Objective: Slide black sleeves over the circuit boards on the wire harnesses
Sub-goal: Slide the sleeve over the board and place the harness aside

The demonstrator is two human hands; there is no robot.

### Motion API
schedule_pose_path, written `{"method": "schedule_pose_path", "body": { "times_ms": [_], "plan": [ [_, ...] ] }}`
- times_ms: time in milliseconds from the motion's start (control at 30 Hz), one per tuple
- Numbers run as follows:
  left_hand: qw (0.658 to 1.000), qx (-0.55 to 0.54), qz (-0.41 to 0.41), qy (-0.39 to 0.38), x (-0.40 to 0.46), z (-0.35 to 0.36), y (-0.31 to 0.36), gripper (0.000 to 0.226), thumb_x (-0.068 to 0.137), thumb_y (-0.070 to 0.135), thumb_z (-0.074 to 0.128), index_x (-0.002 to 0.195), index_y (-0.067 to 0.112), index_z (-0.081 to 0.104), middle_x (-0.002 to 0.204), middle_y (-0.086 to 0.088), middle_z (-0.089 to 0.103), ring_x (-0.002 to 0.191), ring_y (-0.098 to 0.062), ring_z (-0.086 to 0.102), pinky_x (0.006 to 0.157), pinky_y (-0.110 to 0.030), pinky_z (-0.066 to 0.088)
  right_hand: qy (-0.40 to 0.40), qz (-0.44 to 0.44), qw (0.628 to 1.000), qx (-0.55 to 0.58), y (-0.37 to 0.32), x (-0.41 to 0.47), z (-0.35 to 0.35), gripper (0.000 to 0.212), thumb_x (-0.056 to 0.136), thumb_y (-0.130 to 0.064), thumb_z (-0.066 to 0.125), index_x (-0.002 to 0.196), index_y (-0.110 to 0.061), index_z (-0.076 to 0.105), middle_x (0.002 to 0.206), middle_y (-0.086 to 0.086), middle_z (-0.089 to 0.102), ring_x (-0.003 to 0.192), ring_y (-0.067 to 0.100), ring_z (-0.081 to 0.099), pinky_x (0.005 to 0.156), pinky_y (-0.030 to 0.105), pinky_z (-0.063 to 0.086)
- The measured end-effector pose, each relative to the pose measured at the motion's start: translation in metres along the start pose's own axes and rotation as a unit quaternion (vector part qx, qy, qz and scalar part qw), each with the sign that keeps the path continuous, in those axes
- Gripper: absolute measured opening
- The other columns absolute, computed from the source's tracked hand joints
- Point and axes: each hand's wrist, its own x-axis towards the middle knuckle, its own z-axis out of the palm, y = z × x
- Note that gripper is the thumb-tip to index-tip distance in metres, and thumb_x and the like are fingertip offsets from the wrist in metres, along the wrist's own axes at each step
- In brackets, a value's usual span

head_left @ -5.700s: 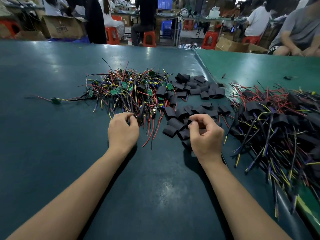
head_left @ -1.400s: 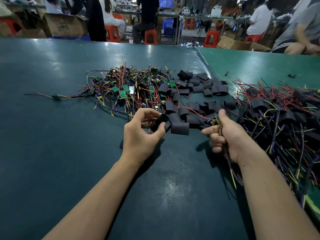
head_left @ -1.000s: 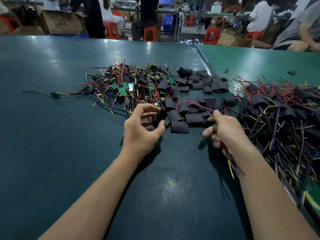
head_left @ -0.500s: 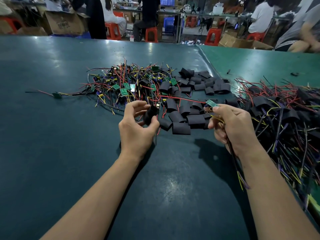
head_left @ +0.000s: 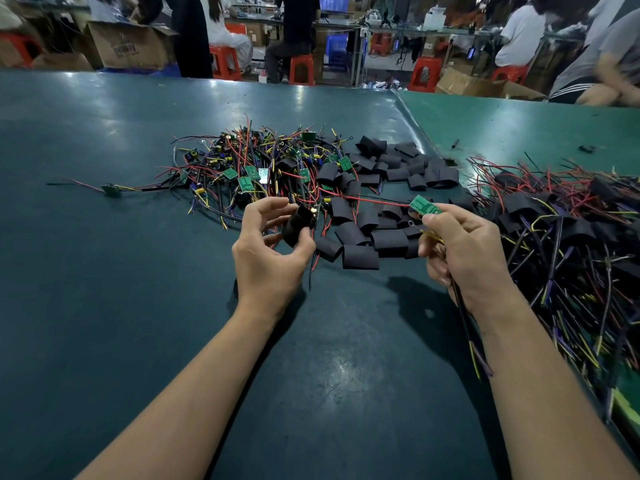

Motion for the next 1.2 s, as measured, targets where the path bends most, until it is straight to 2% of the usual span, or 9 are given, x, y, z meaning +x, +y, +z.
{"method": "schedule_pose_path", "body": {
  "times_ms": [333,500,733,933,1200],
  "plan": [
    [1.000,0.024,-0.004,-0.002,-0.0006,0.0000,-0.0012,0.042,0.076,0.015,0.074,0.109,0.029,0.052,0.104,0.010,0.069,0.102,-0.009,0.066,0.088,-0.046,0.054,-0.037,0.000,0.999,-0.028,0.0015,-0.0017,-0.0015,0.021,0.092,-0.001,0.056,0.095,-0.016,0.070,0.049,0.007,0.055,0.028,0.013,0.029,0.033,0.015,0.025],
    [0.999,0.040,-0.015,0.018,-0.0003,-0.0004,-0.0027,0.043,0.076,0.011,0.076,0.109,0.028,0.054,0.101,0.010,0.069,0.096,-0.005,0.066,0.084,-0.037,0.055,-0.065,0.007,0.997,-0.028,0.0023,-0.0026,-0.0017,0.023,0.091,0.000,0.056,0.103,-0.015,0.069,0.050,0.009,0.055,0.028,0.012,0.029,0.034,0.015,0.026],
    [0.998,0.042,-0.041,0.031,0.0021,-0.0007,-0.0019,0.041,0.077,0.011,0.077,0.105,0.030,0.054,0.101,0.009,0.069,0.094,-0.007,0.066,0.074,-0.021,0.052,-0.089,0.009,0.996,-0.022,0.0030,-0.0039,0.0002,0.039,0.089,-0.001,0.057,0.091,-0.035,0.076,0.048,0.008,0.054,0.029,0.011,0.028,0.034,0.015,0.026],
    [0.997,0.048,-0.042,0.043,0.0031,-0.0008,-0.0026,0.039,0.077,0.011,0.078,0.105,0.026,0.056,0.099,0.008,0.068,0.092,-0.005,0.066,0.071,-0.012,0.047,-0.087,0.016,0.995,-0.052,0.0047,-0.0035,-0.0003,0.030,0.090,0.000,0.057,0.104,-0.024,0.069,0.048,0.008,0.053,0.030,0.011,0.028,0.034,0.016,0.025],
    [0.997,0.058,-0.036,0.043,0.0037,-0.0007,-0.0022,0.037,0.077,0.009,0.077,0.102,0.026,0.056,0.098,0.008,0.067,0.091,0.001,0.063,0.073,-0.005,0.041,-0.095,0.022,0.993,-0.068,0.0048,-0.0046,-0.0007,0.031,0.090,0.003,0.056,0.103,-0.021,0.068,0.043,0.001,0.046,0.030,0.009,0.028,0.034,0.015,0.023]
  ]
}}
